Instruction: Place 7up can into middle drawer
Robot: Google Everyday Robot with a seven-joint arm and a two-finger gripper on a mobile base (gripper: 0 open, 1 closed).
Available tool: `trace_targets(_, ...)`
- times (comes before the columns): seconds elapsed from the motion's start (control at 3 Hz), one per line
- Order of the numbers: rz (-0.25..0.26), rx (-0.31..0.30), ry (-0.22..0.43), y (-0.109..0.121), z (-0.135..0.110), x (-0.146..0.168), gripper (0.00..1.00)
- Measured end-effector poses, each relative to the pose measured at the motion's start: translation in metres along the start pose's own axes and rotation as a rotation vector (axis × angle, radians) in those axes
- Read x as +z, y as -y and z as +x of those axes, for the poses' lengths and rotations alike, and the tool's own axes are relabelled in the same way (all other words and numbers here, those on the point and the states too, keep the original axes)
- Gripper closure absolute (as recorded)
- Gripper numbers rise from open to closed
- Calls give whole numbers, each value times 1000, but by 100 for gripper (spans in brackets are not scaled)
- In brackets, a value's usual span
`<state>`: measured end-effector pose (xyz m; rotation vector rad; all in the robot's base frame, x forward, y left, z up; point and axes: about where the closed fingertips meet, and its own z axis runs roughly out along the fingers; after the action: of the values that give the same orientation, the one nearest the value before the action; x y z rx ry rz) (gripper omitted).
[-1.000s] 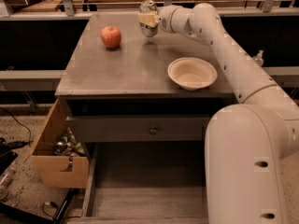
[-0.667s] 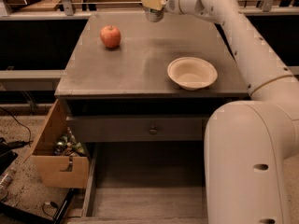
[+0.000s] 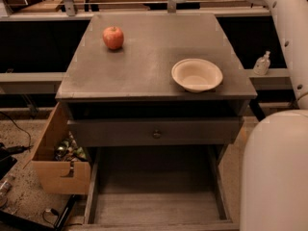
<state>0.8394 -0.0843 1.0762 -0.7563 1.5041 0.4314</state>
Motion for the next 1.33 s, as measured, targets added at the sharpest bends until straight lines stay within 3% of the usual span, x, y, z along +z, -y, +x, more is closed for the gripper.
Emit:
trace_targets(0.33, 27, -19, 31, -7, -17, -60, 100)
trace_targets(0.67, 40, -32, 69, -31, -21, -112, 100)
trace_targets(1.0, 37, -27, 85, -69, -2, -151, 100)
trace_targets(1.33, 43, -1, 40, -98, 39, -189, 100)
